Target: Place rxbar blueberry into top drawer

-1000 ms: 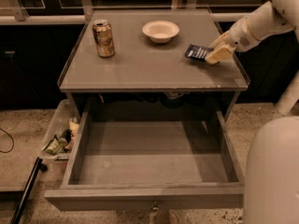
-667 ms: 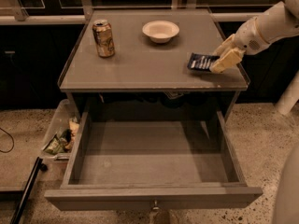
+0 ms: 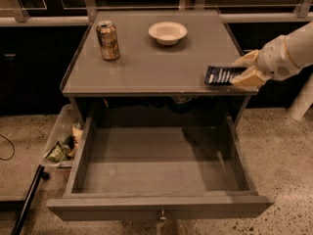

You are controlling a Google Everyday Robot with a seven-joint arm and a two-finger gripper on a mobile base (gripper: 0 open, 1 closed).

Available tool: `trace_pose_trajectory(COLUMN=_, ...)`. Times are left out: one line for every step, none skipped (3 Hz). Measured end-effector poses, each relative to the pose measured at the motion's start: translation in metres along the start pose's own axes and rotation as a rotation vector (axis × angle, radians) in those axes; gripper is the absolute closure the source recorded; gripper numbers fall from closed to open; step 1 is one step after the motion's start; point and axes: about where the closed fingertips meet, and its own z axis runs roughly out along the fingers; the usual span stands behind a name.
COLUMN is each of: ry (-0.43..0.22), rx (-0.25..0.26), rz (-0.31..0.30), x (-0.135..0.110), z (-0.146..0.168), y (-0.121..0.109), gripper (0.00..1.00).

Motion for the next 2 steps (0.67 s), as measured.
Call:
trace_pose_trajectory(ry=-0.038, rx=-0.018, rz=0.013, x=0.016, z=0.002, y=0.045, gripper=1.0)
trace_pose_trajectory(ry=-0.084, rx=-0.046, rz=0.072, x=0.04, z=0.004, y=0.081, gripper=1.0)
